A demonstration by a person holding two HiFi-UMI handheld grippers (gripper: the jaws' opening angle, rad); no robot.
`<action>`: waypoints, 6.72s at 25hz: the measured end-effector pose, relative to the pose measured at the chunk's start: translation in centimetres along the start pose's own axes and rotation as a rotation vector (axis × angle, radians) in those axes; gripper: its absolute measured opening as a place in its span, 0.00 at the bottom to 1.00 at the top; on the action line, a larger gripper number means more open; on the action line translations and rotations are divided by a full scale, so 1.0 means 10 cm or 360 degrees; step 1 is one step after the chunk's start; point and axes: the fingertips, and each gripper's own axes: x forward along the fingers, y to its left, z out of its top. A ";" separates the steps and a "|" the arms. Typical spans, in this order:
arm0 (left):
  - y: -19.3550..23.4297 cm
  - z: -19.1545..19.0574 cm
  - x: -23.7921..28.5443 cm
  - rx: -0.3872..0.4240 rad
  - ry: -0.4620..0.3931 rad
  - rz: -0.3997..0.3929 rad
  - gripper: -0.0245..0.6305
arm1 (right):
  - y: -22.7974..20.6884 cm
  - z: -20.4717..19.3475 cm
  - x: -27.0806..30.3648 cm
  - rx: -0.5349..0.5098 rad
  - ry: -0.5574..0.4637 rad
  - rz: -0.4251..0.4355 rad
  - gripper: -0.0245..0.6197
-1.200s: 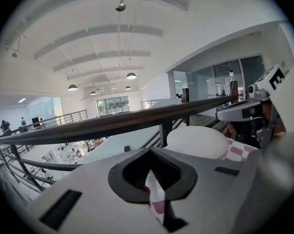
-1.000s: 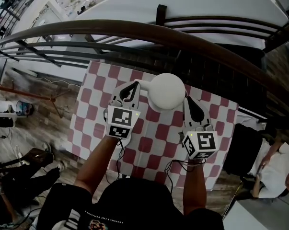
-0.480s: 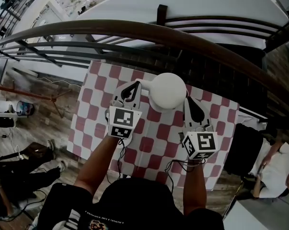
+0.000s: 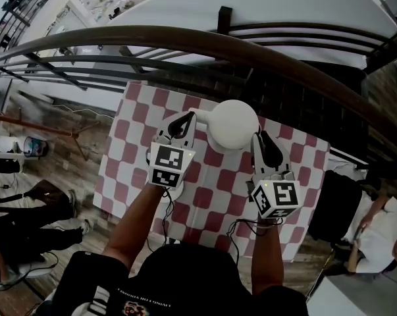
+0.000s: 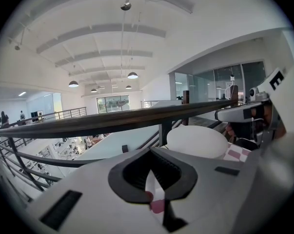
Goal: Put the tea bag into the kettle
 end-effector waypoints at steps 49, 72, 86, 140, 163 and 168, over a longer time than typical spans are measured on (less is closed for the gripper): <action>-0.01 0.02 0.01 -0.0027 -0.0052 0.0011 0.04 | 0.88 0.94 0.21 0.0102 -0.0442 0.0428 0.21; 0.00 0.03 0.02 -0.0035 -0.0070 0.0011 0.04 | 0.66 0.83 -0.01 0.0184 -0.0526 0.0380 0.21; -0.01 0.03 0.00 -0.0029 -0.0075 0.0024 0.04 | 0.54 0.18 0.18 0.0179 -0.0240 0.0293 0.21; 0.36 -1.46 -1.61 -0.0207 0.0180 0.0301 0.04 | 1.99 -0.90 -0.07 0.0096 0.0110 0.0571 0.21; 0.31 -2.61 -1.79 -0.0343 0.0461 0.0297 0.04 | 2.48 -2.20 0.01 0.0124 0.0532 0.0673 0.21; 0.24 -2.80 -1.74 -0.0369 0.0519 0.0273 0.04 | 2.53 -2.45 0.03 0.0115 0.0623 0.0692 0.21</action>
